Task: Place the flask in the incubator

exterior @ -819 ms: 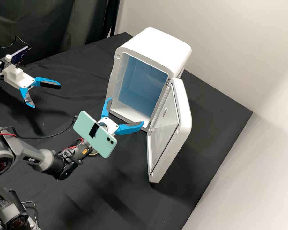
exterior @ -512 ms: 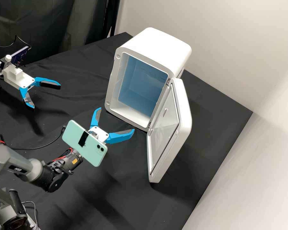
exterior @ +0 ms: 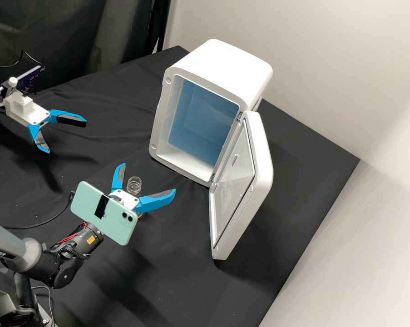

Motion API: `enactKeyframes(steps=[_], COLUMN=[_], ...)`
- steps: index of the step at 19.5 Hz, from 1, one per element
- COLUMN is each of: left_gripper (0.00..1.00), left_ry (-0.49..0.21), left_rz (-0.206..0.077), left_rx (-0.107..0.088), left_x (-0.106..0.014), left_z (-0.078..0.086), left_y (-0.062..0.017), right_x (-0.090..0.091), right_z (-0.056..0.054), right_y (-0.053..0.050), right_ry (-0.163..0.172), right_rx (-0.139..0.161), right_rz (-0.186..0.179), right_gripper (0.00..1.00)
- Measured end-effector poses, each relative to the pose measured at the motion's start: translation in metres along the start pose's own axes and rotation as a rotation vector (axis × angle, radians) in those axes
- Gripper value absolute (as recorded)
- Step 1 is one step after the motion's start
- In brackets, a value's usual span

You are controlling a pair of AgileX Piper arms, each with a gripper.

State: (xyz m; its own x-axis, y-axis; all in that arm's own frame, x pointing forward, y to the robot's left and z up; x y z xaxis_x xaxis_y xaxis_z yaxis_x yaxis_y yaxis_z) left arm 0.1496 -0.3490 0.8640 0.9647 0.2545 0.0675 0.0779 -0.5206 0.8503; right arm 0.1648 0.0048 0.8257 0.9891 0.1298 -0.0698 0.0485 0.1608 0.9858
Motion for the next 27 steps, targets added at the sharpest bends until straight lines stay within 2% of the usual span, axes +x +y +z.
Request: enactKeyframes(steps=[2,4,6,10,14,16,18,19,20,24,27], left_gripper=[1.00,1.00,1.00,1.00,1.00,1.00,1.00,1.00,1.00,1.00,1.00], left_ry=[0.002,-0.001,-0.004,-0.003,-0.004,-0.004,-0.004,-0.004,-0.003,-0.008,-0.004], left_rz=[0.000,-0.004,-0.006,-0.006,-0.006,-0.006,-0.006,-0.006,-0.007,-0.012,-0.011], left_rx=[0.000,0.000,-0.014,-0.016,-0.014,-0.014,-0.015,-0.015,-0.016,-0.013,-0.014], left_x=[0.000,-0.001,-0.001,-0.001,-0.001,-0.001,-0.001,-0.001,-0.002,-0.002,-0.002], left_z=[-0.001,-0.001,-0.001,-0.001,-0.001,-0.001,-0.001,-0.001,-0.001,0.000,-0.001], left_y=[0.0000,-0.0003,-0.0005,-0.0005,-0.0002,-0.0002,-0.0005,-0.0005,-0.0008,-0.0013,-0.0012], right_x=[-0.004,-0.007,-0.010,-0.014,-0.014,-0.015,-0.015,-0.015,-0.015,-0.011,-0.005], right_z=[0.004,0.005,0.005,0.006,0.009,0.013,0.015,0.014,0.014,0.004,-0.005], right_y=[-0.001,-0.001,-0.002,-0.006,-0.015,-0.019,-0.022,-0.024,-0.025,-0.031,-0.034], right_ry=[0.002,0.006,0.019,0.043,0.064,0.066,0.069,0.081,0.087,0.157,0.191], right_rx=[-0.043,-0.079,-0.115,-0.157,-0.157,-0.158,-0.147,-0.150,-0.152,-0.154,-0.158], right_rz=[-0.043,-0.069,-0.102,-0.168,-0.248,-0.282,-0.310,-0.328,-0.334,-0.369,-0.348], right_gripper=[1.00,1.00,1.00,1.00,1.00,1.00,1.00,1.00,1.00,1.00,1.00])
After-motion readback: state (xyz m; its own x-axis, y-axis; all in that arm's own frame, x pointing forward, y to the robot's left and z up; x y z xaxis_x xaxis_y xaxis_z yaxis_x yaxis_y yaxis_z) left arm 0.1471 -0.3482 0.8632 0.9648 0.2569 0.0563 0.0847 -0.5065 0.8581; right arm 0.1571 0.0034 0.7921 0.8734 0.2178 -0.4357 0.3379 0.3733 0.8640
